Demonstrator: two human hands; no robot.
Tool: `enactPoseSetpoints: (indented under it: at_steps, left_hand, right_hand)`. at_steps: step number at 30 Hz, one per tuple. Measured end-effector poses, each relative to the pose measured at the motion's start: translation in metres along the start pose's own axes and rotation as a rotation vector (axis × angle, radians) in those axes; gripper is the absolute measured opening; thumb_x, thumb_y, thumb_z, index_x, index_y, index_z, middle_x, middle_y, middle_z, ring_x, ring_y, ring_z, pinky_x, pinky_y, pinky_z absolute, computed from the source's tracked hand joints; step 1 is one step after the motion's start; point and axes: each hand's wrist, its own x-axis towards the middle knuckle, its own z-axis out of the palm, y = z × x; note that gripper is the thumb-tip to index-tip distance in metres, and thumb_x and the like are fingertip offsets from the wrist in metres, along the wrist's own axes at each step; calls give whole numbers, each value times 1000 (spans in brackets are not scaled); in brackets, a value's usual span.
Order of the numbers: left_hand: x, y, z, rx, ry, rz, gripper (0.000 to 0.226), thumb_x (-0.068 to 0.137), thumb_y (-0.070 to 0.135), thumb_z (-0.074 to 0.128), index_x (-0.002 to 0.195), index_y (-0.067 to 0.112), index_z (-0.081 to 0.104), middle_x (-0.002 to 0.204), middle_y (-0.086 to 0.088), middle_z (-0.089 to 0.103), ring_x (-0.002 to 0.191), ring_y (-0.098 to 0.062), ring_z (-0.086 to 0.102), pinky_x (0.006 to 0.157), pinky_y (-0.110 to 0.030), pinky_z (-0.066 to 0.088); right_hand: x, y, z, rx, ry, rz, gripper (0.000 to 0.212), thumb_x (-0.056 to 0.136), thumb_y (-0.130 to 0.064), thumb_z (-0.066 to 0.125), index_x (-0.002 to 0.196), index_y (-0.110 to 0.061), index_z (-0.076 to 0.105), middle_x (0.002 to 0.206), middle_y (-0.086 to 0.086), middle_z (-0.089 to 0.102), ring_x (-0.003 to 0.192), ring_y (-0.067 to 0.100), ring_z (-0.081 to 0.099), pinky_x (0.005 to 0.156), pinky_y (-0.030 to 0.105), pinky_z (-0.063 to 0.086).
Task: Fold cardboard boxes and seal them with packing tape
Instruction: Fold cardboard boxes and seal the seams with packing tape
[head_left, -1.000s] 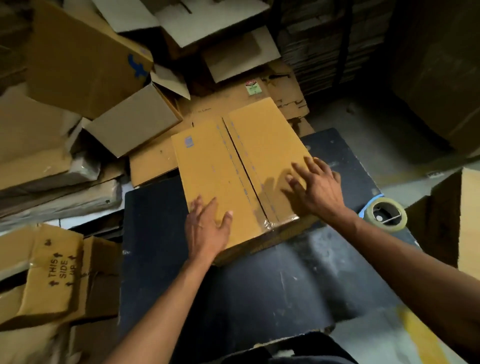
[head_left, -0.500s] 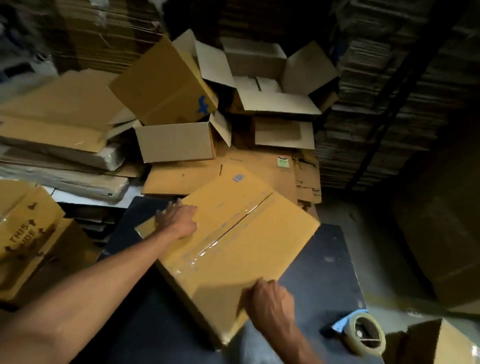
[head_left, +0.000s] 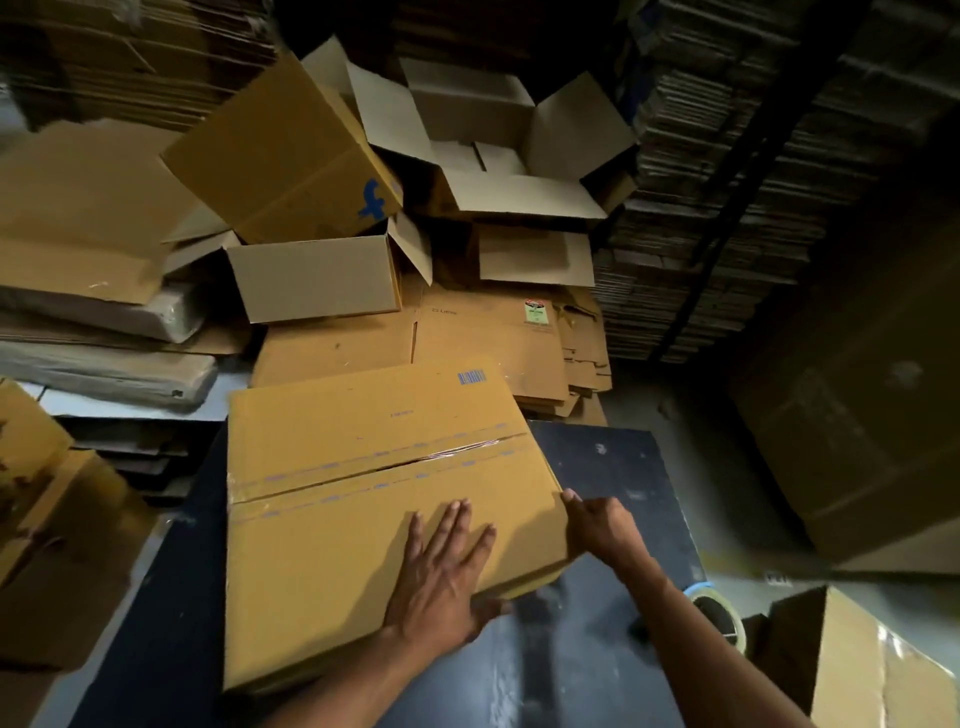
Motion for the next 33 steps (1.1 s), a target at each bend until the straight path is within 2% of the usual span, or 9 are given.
enactPoseSetpoints:
  at_steps: [5, 9, 15, 18, 20, 22, 25, 29, 33]
  left_hand:
    - [4, -54, -13, 138, -29, 234, 77, 88, 76, 46, 153, 33, 45, 164, -9, 32, 151, -27, 36, 122, -58, 5]
    - [16, -106, -53, 169, -259, 340, 78, 99, 45, 60, 162, 43, 14, 167, 12, -14, 156, -14, -15, 126, -52, -12]
    - [20, -125, -88, 91, -205, 147, 78, 94, 2, 57, 154, 48, 39, 171, 15, 14, 158, -20, 15, 126, -46, 18]
    - [13, -102, -83, -50, 43, 58, 46, 93, 13, 55, 133, 32, 67, 159, 7, 47, 143, -17, 47, 117, -33, 34]
    - [3, -77, -71, -159, 165, 51, 39, 99, 35, 57, 137, 27, 64, 158, -4, 49, 140, -19, 50, 116, -33, 37]
    - [-11, -48, -58, -228, 74, -13, 70, 97, 68, 50, 155, 29, 44, 169, -10, 26, 154, -27, 28, 124, -42, 26]
    - [-22, -19, -26, -219, -5, -85, 107, 74, 100, 28, 159, 36, 33, 172, -7, 4, 160, -27, 6, 125, -54, 3]
    - [-27, -23, -6, -263, 145, -58, 76, 85, 82, 45, 130, 28, 71, 155, -11, 49, 143, -28, 49, 118, -60, 24]
    - [-31, -21, -10, -248, 232, -151, 57, 83, 44, 82, 134, 22, 69, 154, -9, 50, 146, -28, 44, 123, -52, 22]
  right_hand:
    - [-37, 25, 39, -15, 113, -134, 69, 99, -66, 46, 60, -11, 63, 54, 2, 65, 54, 21, 68, 63, 46, 60]
    - [-86, 17, 75, -54, 77, -211, 67, 102, -63, 40, 69, -12, 70, 53, -9, 68, 52, 6, 67, 63, 37, 60]
    - [-116, -21, 124, -205, 56, -284, 75, 89, -80, 32, 76, -15, 68, 65, 3, 71, 60, 22, 69, 60, 38, 59]
    - [-109, -35, 90, -185, 167, -260, 57, 95, -69, 50, 69, -21, 63, 60, -1, 65, 57, 20, 63, 58, 36, 58]
    - [-90, -30, 57, -122, 310, -187, 40, 98, -60, 55, 76, -28, 67, 69, -3, 69, 65, 20, 65, 62, 36, 59]
    - [-61, -18, 21, -95, 404, -136, 30, 99, -54, 57, 103, -28, 73, 102, 4, 74, 90, 25, 68, 74, 37, 58]
    - [-7, 6, -25, -130, 306, -50, 62, 100, -56, 56, 151, -23, 45, 153, 14, 46, 136, 37, 46, 104, 52, 46]
    - [24, 21, -41, 59, 77, -40, 74, 92, -54, 70, 150, -17, 46, 140, 15, 60, 128, 36, 56, 107, 53, 48]
    - [13, 40, -34, 81, 131, -81, 70, 79, -65, 78, 127, -16, 64, 117, 12, 72, 107, 34, 67, 87, 44, 58]
